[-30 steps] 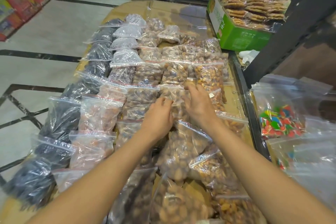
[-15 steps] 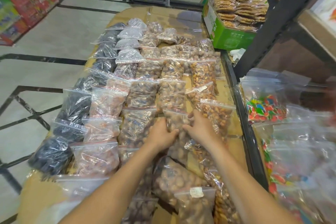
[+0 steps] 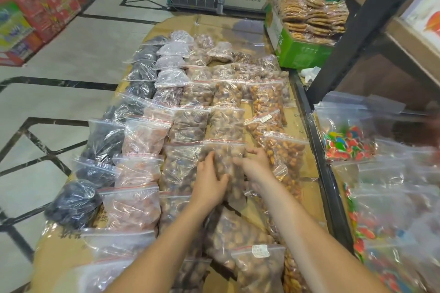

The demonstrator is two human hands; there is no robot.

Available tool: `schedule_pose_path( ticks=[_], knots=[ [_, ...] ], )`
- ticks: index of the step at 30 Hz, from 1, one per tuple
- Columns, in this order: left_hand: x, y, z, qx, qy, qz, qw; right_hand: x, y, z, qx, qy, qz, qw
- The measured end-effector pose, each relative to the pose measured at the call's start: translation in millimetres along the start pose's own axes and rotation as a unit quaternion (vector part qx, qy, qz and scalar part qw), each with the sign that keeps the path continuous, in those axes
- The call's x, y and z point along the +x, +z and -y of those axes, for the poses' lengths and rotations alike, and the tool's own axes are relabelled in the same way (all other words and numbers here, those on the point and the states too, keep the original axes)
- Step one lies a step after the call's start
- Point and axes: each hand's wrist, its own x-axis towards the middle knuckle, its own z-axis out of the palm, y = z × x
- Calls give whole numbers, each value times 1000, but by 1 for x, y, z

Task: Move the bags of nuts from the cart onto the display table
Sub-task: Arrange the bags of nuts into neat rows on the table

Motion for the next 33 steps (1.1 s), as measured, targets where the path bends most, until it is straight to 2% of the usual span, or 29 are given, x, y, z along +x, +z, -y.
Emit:
schedule_pose_path(
  ticks=[3,5,9,12,14,17,21,22,26,29,31,33],
  knots=[
    [-6,0,4,4,52,-13,999,1,-1,-2,-42,13,21,999],
    [-7,0,3,29,55,4,998,1,2,-4,-57,10,15,998],
    [-3,-2,5,138,63,50,987,-2,7,-13,-208,-61,-31,976],
    [-7,-6,5,164,63,52,983,-6,5,-20,-239,-81,-45,966],
    [-14,-6,5,207,96,33,973,-7,4,-25,-258,-88,-62,960],
    [-16,-6,15,246,149,28,957,-13,7,-35,-330,-140,-74,931],
    [-8,-9,20,247,167,59,953,-25,10,-56,-397,-233,-13,888],
    [-10,-8,21,243,166,65,953,-27,8,-60,-421,-230,-1,877],
    [-20,-7,25,257,164,94,948,-25,6,-57,-428,-223,-2,876],
    [-20,-9,22,267,135,129,945,-32,4,-60,-474,-225,42,850],
    [-28,-10,19,258,145,113,948,-46,-3,-66,-463,-248,37,850],
    [-52,-9,18,201,164,61,964,-63,-9,-76,-432,-295,17,852]
  ],
)
